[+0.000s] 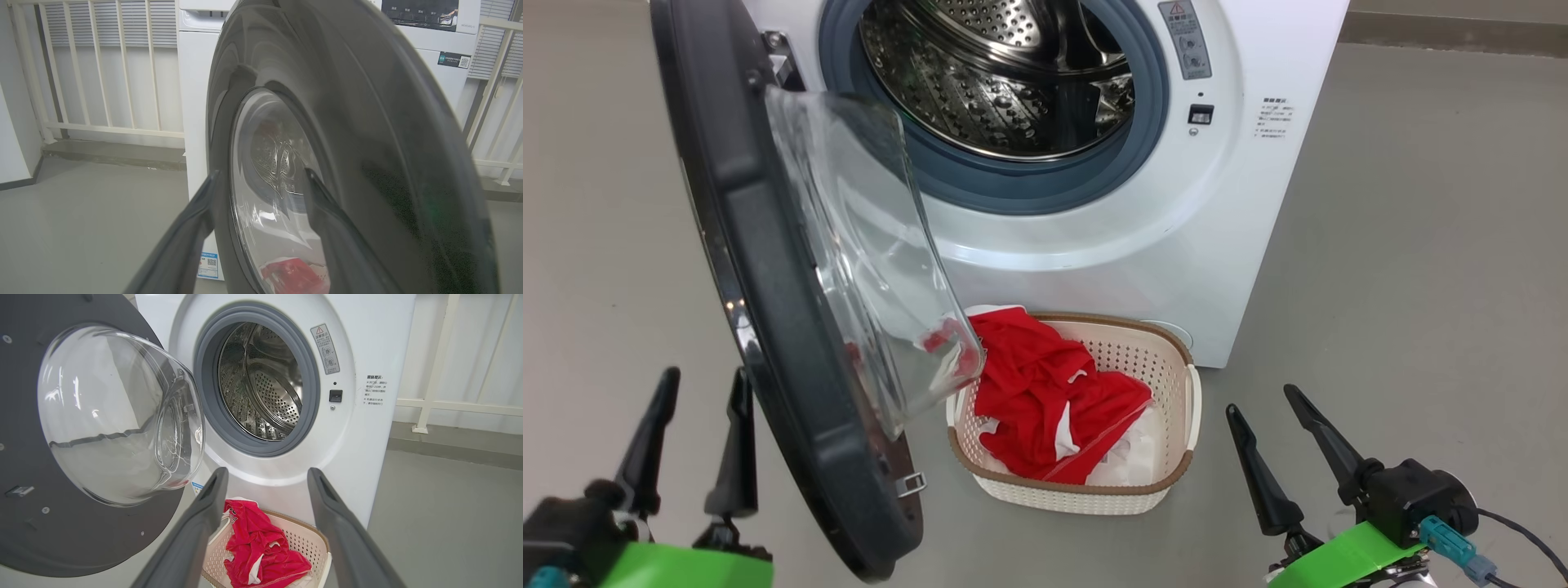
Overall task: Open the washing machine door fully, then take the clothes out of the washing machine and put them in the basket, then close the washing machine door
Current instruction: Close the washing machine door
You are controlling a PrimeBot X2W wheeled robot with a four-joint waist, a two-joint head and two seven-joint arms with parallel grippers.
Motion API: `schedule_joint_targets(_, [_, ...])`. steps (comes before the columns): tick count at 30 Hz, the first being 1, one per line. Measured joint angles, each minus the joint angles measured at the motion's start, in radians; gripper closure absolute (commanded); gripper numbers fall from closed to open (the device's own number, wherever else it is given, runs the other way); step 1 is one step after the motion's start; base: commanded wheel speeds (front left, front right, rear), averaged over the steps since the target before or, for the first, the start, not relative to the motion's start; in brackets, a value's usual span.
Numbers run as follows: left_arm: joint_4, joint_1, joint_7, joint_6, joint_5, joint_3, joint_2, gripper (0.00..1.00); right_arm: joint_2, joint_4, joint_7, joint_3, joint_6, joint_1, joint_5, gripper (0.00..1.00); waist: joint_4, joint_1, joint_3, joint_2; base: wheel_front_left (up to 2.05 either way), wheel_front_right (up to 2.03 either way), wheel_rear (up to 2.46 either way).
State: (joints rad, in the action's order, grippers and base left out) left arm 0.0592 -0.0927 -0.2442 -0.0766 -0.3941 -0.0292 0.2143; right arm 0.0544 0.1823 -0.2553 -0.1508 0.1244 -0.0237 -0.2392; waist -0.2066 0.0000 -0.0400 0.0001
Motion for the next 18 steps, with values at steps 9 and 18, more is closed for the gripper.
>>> schedule_joint_targets(9, [0.01,0.05,-0.006,0.007,0.089,-0.002,-0.023,0.0,-0.001,0.0,0.0,-0.001,0.0,0.0,-0.007,0.0,0.002,0.0,0.005,0.0,0.0,0.0,0.0])
schedule_joint_targets(18, [-0.013,0.081,-0.006,0.008,0.175,-0.035,-0.078,0.0,-0.002,-0.001,0.0,-0.001,0.0,0.0,-0.007,0.0,0.0,0.0,0.008,0.0,0.0,0.0,0.0])
